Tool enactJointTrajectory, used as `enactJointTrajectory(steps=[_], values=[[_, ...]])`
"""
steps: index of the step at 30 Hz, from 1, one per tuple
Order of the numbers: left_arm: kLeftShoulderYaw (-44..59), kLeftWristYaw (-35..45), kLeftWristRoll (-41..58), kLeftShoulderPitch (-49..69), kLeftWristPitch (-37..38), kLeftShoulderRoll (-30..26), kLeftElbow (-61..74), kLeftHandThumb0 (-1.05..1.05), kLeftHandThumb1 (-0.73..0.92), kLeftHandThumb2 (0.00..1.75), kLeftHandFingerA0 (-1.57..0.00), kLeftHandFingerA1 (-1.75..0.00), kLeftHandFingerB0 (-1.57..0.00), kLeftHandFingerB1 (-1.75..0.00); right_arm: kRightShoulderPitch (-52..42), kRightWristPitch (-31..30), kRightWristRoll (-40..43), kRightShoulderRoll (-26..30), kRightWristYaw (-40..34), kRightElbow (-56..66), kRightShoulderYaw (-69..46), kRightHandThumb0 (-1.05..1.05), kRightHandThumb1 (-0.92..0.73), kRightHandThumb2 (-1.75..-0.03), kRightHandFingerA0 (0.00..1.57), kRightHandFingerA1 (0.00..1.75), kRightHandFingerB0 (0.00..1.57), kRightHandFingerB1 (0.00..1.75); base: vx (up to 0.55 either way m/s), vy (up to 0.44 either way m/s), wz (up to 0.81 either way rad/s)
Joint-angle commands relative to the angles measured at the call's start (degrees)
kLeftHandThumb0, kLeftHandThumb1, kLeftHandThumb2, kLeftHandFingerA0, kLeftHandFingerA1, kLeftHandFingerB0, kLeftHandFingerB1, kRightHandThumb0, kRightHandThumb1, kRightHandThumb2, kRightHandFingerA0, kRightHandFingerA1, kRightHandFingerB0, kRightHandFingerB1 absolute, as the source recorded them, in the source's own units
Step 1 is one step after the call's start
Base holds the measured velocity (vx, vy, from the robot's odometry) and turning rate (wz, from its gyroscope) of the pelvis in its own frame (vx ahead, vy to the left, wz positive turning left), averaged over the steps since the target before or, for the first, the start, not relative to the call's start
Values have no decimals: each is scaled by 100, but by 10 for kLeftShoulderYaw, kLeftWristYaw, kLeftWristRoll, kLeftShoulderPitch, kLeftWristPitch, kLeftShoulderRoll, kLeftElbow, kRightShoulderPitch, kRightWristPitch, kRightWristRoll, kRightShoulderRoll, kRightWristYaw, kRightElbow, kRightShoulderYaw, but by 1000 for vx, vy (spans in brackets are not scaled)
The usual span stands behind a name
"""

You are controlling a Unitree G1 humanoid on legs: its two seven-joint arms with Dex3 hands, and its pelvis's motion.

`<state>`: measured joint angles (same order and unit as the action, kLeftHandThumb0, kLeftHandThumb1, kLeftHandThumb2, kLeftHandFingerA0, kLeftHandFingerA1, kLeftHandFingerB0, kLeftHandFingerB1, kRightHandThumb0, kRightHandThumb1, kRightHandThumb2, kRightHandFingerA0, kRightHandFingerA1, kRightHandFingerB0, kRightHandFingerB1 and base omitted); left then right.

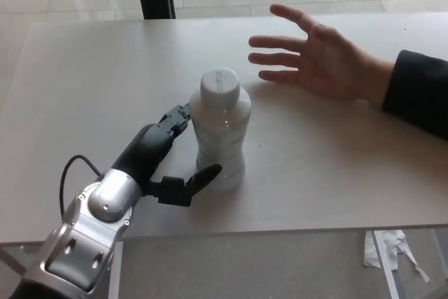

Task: Pick up a bottle and hand it

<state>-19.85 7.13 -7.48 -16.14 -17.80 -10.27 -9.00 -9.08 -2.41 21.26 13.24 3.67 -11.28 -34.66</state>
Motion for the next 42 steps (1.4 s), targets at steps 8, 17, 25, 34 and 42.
enactJointTrajectory(steps=[8, 17, 25, 34, 42], values=[[2, -134, -57, -3, 173, 89, -57, -89, 49, 86, 0, -28, 0, -18, 1, 8, -4, 9, 5, -3, 2, -101, -35, -97, 46, 114, 35, 94, 0, 0, 0], [31, -231, -72, -19, 151, 170, -100, -78, 36, 70, -32, -66, 0, 0, 6, 7, -3, 3, 6, -3, 7, -105, -49, -59, 44, 137, 45, 113, 0, 0, 0], [40, -331, -102, -41, 141, 229, -153, -22, 72, 66, -108, -142, 0, -16, 9, 17, -4, 3, 10, -11, 8, -105, -52, -58, 44, 138, 45, 113, 0, 0, 0], [7, -328, -137, -49, 174, 209, -188, 15, 50, 141, -107, -175, -102, -145, 10, 24, -4, 1, 11, -17, 5, -105, -32, -99, 55, 116, 40, 95, 0, 0, 0], [3, -332, -138, -44, 229, 190, -218, -14, 68, 105, -96, -175, -92, -162, 7, 33, -7, 3, 12, -28, 3, -101, -37, -102, 50, 111, 37, 91, 0, 0, 0]])
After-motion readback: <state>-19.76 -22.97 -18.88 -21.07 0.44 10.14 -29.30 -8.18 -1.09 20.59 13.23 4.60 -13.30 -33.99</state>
